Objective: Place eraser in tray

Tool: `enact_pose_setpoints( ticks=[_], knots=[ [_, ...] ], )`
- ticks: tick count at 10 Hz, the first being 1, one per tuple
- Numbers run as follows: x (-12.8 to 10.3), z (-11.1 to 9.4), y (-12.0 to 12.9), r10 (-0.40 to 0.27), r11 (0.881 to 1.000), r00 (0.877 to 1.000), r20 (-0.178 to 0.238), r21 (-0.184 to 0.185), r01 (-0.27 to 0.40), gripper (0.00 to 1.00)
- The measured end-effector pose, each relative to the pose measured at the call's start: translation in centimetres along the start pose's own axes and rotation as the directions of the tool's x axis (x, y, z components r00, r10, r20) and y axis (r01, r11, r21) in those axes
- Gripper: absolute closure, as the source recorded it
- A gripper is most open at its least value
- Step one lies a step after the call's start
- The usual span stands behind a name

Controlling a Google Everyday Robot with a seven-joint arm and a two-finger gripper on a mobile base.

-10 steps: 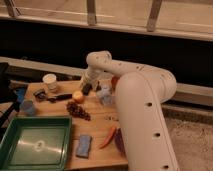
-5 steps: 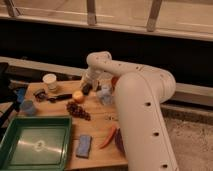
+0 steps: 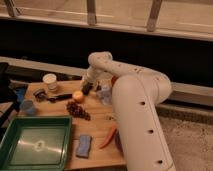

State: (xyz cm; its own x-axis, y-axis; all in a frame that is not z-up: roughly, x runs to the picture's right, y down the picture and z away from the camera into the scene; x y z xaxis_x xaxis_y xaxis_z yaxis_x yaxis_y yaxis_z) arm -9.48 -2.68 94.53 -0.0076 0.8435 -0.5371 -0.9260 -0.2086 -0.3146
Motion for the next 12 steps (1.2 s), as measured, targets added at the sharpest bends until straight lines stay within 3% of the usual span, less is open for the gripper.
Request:
enact_pose_setpoints(
  ticks=[3, 12],
  knots=[
    [-0.9, 1.2, -0.3, 0.005, 1.000, 1.000, -0.006, -0.019, -0.005, 0.35],
    [-0.9, 5.6, 1.2, -0.002, 0.996, 0.997, -0.077, -0.085, -0.004, 0.36]
  ],
)
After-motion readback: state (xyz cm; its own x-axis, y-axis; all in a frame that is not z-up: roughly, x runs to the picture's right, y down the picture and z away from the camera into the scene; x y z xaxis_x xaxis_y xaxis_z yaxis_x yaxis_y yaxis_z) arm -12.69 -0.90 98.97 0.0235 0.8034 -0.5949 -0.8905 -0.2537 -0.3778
